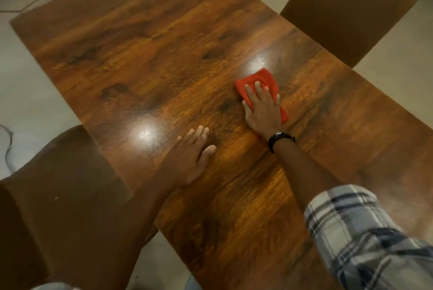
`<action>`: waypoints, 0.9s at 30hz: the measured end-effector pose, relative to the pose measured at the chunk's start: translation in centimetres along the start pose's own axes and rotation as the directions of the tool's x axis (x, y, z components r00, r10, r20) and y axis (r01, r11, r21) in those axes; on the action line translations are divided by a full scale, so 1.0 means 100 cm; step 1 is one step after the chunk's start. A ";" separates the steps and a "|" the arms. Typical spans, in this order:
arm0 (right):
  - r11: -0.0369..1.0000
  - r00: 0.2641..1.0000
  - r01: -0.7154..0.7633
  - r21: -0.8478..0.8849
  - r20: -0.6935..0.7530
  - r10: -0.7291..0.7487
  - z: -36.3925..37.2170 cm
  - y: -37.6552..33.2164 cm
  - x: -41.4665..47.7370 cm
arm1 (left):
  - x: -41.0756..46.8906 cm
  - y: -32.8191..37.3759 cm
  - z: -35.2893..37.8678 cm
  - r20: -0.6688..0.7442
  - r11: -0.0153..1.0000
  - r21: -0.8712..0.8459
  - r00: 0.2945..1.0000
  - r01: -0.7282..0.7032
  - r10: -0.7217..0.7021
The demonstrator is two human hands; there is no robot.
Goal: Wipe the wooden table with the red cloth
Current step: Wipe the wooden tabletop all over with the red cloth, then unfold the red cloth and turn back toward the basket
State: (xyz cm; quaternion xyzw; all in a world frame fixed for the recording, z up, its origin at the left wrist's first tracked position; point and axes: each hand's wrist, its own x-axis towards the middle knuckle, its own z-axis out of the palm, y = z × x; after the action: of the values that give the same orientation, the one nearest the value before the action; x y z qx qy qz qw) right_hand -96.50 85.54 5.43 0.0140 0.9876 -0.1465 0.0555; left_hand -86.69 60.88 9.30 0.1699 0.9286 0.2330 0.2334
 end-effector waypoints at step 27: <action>0.404 0.643 -0.645 0.649 0.747 -0.172 0.022 -0.345 -0.346 | -0.413 -0.081 0.014 -0.096 0.751 -0.586 0.893 0.305 -0.439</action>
State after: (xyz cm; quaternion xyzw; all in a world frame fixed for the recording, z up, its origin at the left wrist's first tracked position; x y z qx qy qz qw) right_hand -63.36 51.53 17.20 0.1398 0.6310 -0.6208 0.4436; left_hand -53.19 37.09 18.68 -0.1228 0.8554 0.4589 0.2064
